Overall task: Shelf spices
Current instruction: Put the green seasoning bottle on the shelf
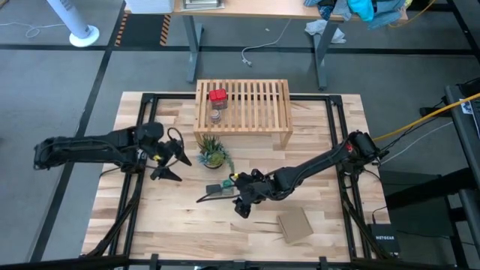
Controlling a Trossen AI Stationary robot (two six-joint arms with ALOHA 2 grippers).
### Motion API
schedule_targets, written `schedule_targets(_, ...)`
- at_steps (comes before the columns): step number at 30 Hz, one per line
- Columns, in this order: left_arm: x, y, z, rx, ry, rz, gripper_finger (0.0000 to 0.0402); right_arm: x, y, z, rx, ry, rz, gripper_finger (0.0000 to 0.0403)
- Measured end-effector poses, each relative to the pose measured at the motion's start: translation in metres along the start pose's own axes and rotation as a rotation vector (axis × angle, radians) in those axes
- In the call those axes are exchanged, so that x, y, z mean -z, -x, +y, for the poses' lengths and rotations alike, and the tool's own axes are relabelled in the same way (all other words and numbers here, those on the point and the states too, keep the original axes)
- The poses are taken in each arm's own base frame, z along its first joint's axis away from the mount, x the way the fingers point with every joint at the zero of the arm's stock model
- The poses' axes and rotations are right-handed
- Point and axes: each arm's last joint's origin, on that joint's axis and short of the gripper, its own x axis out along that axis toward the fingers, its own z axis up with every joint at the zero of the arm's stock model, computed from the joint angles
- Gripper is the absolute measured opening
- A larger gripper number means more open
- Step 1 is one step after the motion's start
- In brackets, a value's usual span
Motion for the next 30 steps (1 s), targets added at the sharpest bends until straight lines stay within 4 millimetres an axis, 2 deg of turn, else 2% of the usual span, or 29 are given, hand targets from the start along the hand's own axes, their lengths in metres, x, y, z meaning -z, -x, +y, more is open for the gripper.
schedule_targets(9, 0.033, -0.023, 0.006, -0.125, -0.115, -0.028, 0.0392, -0.002, 0.0, -0.003, 0.055, 0.082, -0.037, 0.0298)
schedule_targets(13, 0.055, -0.031, 0.009, -0.18, -0.093, -0.015, 0.0392, 0.0, 0.0, -0.007, 0.129, 0.118, -0.039, 0.0298)
schedule_targets(17, 0.072, -0.037, 0.009, -0.165, -0.094, -0.08, 0.0392, 0.0, 0.001, -0.01, 0.2, 0.128, -0.08, 0.0298)
schedule_targets(23, 0.078, -0.041, 0.002, -0.142, -0.108, -0.103, 0.0392, 0.0, -0.003, -0.009, 0.185, 0.143, -0.107, 0.0298)
schedule_targets(30, 0.081, -0.044, -0.005, -0.158, -0.122, -0.098, 0.0392, 0.023, -0.024, -0.023, 0.039, 0.101, -0.175, 0.0298)
